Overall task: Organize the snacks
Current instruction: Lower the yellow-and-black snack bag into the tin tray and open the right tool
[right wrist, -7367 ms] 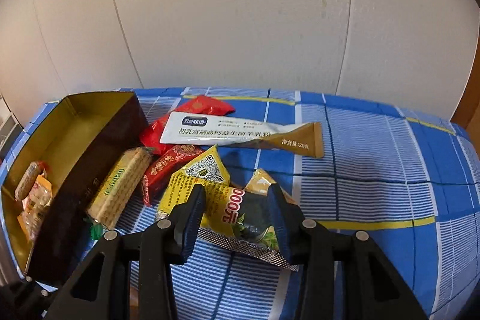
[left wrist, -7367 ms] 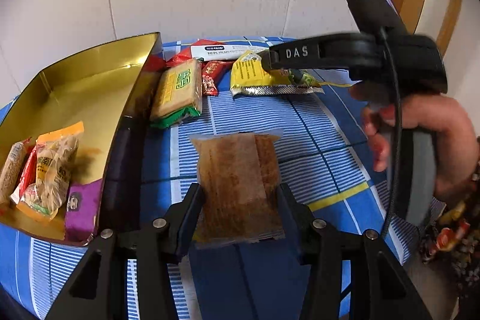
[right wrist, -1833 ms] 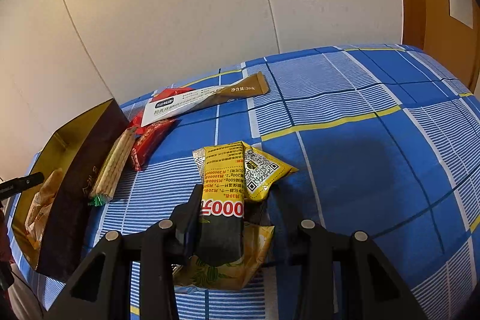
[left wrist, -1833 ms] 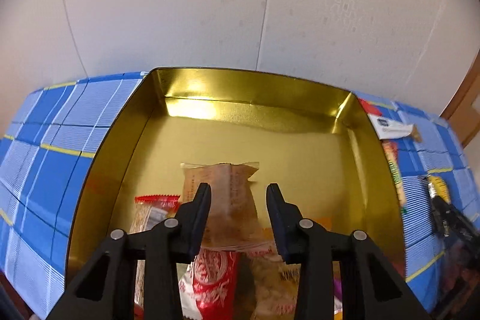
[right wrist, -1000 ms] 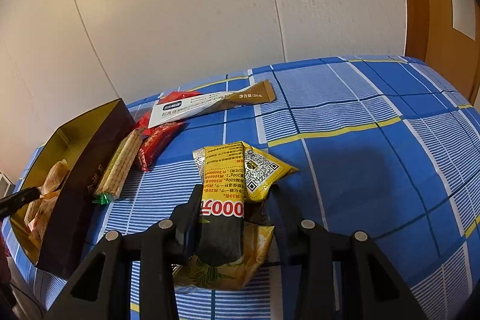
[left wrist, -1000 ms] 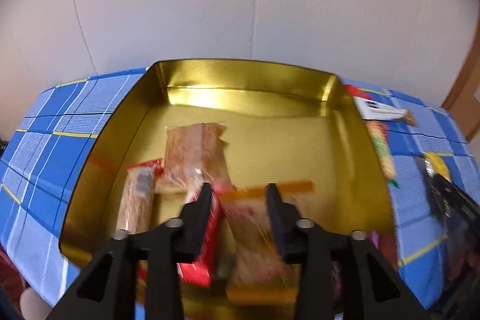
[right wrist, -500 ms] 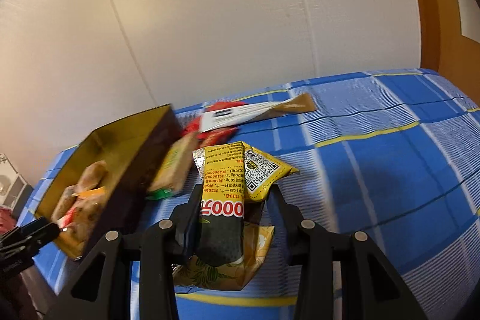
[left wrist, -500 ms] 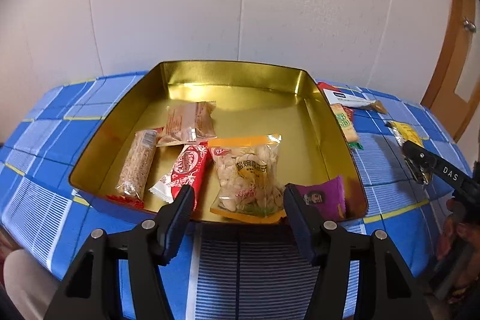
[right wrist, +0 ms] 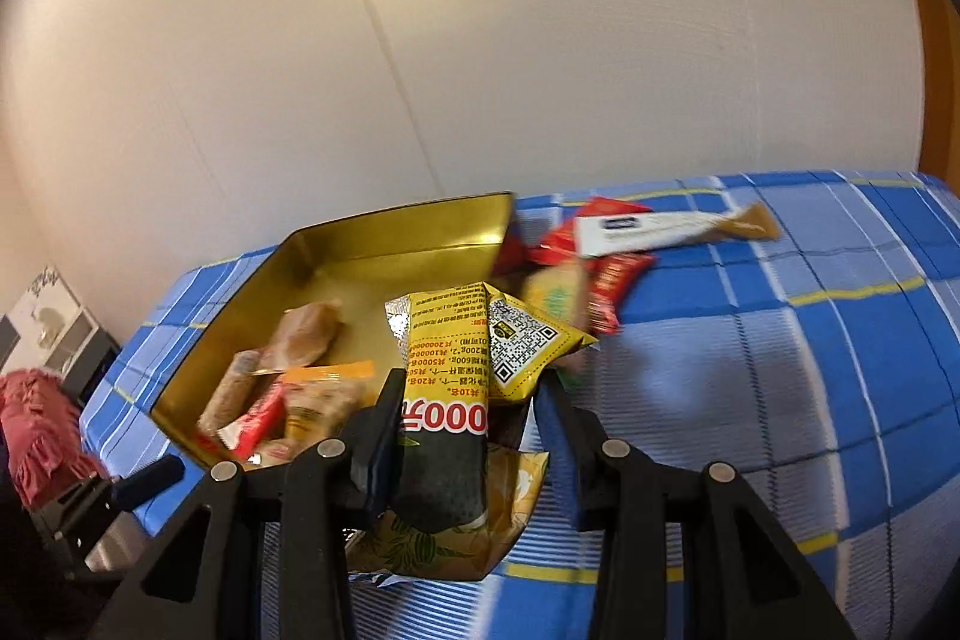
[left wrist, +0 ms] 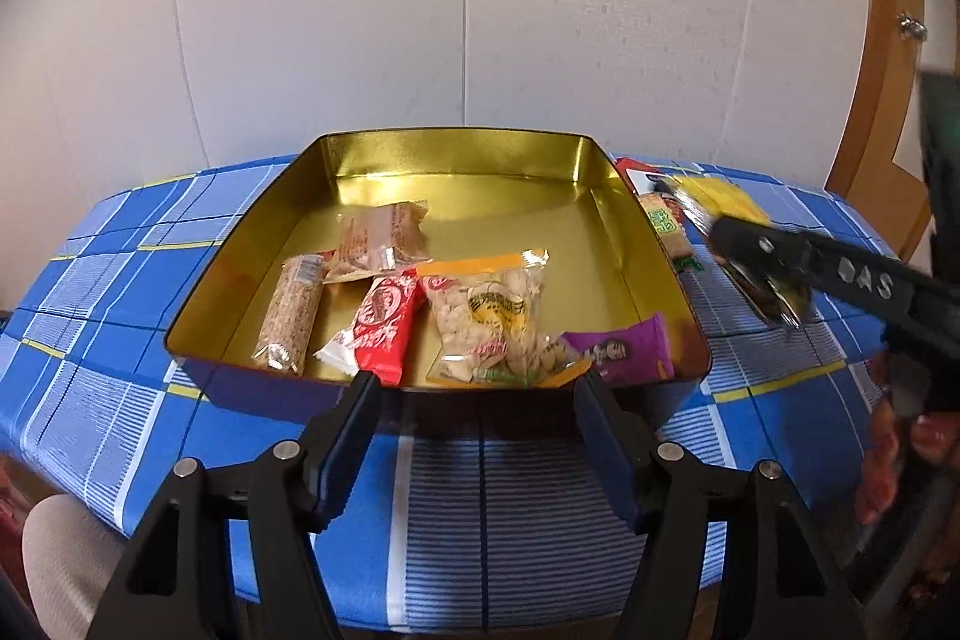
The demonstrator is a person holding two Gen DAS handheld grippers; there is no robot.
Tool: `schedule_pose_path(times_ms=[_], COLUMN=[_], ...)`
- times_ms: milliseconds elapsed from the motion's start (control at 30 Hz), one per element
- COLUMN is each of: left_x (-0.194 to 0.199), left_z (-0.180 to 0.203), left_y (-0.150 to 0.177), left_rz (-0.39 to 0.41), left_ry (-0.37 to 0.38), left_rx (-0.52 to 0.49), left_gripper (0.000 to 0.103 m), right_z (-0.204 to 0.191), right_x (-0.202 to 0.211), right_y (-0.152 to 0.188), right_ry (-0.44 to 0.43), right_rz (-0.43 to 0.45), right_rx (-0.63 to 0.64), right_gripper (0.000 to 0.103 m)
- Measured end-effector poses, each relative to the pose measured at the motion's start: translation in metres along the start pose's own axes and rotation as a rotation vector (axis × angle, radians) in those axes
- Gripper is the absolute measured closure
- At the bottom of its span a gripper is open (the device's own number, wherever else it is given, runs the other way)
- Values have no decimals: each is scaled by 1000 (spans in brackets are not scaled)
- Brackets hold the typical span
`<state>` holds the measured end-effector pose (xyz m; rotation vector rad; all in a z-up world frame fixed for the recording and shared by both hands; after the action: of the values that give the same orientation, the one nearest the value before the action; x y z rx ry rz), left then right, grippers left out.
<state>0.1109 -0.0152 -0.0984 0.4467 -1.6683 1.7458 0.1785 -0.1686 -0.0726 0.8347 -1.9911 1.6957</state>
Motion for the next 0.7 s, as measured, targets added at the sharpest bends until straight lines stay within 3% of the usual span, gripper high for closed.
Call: schedule_pose_path(times_ms=[300, 567, 700], left_x=[5, 5, 4], left_z=[-10, -18, -20], left_y=[7, 13, 13], left_rz=[-6, -16, -18], left_ry=[-6, -9, -9], left_rx=[20, 43, 52], left_gripper=[35, 35, 35], right_z=[-61, -72, -72], right_x=[-32, -69, -68], right_y=[-5, -7, -14], right_ry=[-2, 82, 69], right_rz=[-46, -88, -75], right_rx=[110, 172, 177], right_gripper=[61, 58, 57])
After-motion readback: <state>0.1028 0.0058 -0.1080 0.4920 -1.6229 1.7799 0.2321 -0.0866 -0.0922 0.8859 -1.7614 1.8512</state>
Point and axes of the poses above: each gripper's, at about its wrist camera, not at the fingertips, and x roughly against the way its jaws point, z to its right, y to its underside, the point moved 7 cm from there along -x, roughly the way its jaws point, and after that the axes turned 10 degrees about y, right-handed, at the moved point
